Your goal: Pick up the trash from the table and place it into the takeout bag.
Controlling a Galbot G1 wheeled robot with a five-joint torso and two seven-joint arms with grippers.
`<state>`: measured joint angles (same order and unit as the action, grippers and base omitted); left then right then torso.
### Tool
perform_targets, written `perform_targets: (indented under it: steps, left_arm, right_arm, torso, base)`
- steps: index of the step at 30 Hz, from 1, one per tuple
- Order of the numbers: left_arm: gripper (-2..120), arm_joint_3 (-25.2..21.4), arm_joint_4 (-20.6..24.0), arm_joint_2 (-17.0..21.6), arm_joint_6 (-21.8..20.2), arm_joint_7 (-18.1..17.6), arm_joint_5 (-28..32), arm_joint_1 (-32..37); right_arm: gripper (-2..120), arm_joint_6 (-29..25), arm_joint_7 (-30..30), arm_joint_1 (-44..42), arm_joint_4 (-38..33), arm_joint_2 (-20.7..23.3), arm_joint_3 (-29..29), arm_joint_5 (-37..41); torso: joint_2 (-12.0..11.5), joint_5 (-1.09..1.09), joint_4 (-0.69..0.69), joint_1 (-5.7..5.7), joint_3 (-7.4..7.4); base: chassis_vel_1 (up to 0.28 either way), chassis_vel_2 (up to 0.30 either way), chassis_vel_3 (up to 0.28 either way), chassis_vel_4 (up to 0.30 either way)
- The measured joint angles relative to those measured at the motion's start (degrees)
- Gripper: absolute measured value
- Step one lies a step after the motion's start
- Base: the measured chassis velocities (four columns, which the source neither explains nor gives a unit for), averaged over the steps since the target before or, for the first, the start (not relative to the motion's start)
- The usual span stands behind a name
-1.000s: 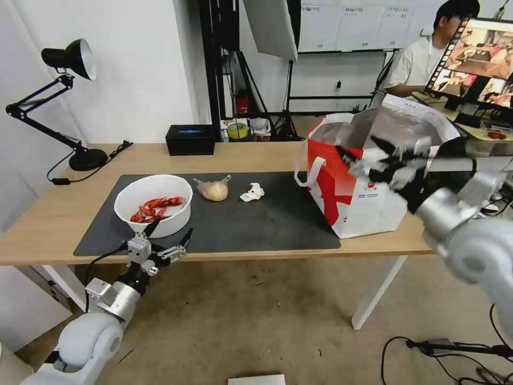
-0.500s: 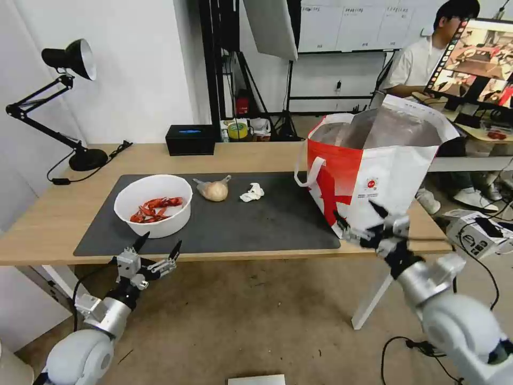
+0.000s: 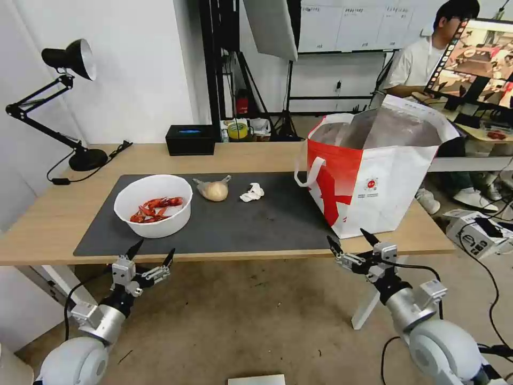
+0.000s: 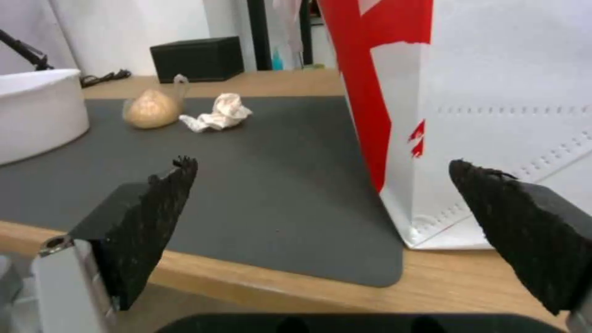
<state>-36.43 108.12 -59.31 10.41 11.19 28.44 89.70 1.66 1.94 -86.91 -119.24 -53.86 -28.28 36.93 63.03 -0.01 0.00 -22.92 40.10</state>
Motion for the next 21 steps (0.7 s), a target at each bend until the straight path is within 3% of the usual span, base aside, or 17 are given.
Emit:
perform_targets:
  steps: [21]
  left_arm:
    - [100,0.1,-0.6,-0.9,0.4,0.0,-0.3,-0.1]
  right_arm:
    - [100,3.0,-0.4,4.4,1.3,0.9,4.4,0.9]
  torso:
    - [0.0,0.01,-0.01,0.00,0.00]
  base:
    - [0.000,0.000,0.000,0.000]
